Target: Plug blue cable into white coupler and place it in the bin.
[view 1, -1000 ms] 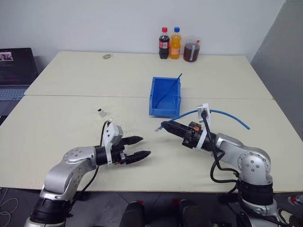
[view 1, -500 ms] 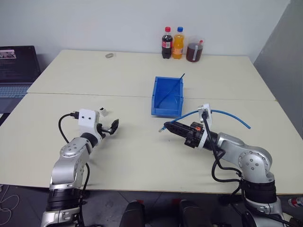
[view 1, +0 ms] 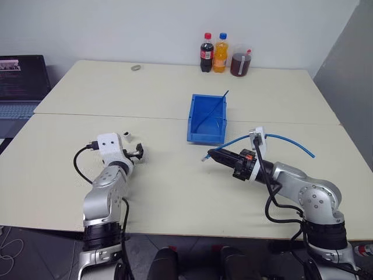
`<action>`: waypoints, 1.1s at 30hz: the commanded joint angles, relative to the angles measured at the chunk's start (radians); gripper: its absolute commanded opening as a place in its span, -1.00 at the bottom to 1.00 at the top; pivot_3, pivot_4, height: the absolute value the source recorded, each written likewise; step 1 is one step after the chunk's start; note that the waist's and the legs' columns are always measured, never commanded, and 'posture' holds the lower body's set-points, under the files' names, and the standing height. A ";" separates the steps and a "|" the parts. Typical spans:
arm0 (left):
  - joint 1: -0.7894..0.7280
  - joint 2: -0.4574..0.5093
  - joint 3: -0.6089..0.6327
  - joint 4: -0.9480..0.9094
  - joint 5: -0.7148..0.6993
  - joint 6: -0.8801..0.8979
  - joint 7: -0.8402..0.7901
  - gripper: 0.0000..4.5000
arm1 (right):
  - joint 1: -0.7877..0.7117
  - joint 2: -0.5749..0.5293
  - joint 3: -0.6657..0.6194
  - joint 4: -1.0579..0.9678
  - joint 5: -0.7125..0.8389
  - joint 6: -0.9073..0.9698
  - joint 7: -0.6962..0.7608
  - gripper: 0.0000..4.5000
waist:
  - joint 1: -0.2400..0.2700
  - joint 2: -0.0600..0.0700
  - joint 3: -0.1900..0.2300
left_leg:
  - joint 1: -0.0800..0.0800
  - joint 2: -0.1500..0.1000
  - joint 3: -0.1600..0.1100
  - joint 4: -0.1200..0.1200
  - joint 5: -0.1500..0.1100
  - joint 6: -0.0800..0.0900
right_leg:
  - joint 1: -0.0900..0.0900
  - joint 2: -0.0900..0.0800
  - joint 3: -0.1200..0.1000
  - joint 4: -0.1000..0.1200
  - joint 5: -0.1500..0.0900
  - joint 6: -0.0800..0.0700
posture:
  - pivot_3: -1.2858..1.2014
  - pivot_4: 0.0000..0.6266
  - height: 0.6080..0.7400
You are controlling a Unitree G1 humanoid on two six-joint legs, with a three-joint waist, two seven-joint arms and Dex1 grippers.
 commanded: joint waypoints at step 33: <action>-0.305 -0.064 0.030 0.455 0.096 -0.210 0.282 1.00 | 0.022 -0.055 -0.039 -0.041 0.029 -0.017 0.015 -0.98 | -0.001 -0.001 0.001 | -0.001 -0.001 0.000 0.000 0.000 0.000 | 0.000 0.000 -0.001 0.000 0.001 -0.001 | 0.03 -0.52 1.00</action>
